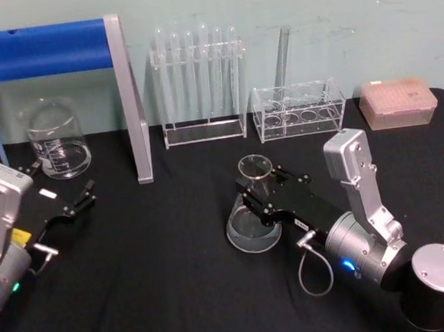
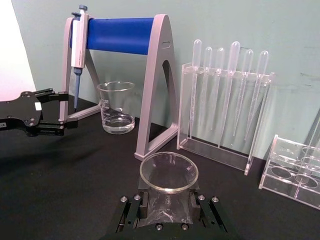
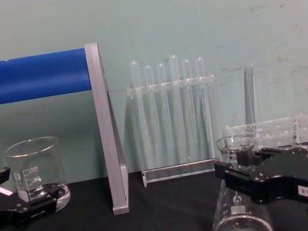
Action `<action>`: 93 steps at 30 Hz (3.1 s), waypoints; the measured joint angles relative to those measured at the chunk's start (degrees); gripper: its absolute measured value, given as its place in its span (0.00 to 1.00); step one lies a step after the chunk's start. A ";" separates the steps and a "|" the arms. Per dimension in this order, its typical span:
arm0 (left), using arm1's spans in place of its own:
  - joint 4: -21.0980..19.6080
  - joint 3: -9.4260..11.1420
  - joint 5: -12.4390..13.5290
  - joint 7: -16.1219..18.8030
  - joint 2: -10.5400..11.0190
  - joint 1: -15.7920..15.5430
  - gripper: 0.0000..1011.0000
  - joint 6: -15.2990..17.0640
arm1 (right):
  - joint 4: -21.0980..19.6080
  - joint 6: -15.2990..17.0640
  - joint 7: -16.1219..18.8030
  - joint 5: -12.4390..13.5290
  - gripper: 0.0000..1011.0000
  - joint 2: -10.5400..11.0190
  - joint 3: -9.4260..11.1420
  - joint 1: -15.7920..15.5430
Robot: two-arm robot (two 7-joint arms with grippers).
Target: Grasp the erlenmeyer flask with one hand, shake it three times, then place it back.
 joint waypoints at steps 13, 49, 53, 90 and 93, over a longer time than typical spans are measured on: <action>0.00 0.00 0.00 0.00 0.00 0.00 0.99 0.00 | 0.06 0.25 -0.26 -0.06 0.44 0.02 -0.08 0.00; 0.00 0.00 0.00 0.00 0.00 0.00 0.99 0.00 | -0.02 0.34 -0.27 -0.05 0.62 0.02 -0.03 0.03; 0.00 0.00 0.00 0.00 0.00 0.00 0.99 0.00 | -0.02 0.34 -0.27 -0.05 0.72 0.03 -0.03 0.03; 0.00 0.00 0.00 0.00 0.00 0.00 0.99 0.00 | -2.35 2.20 1.15 1.41 0.99 2.45 0.61 -1.56; 0.00 0.00 0.00 0.00 0.00 0.00 0.99 0.00 | -3.62 2.78 1.84 2.20 0.99 3.55 0.96 -2.46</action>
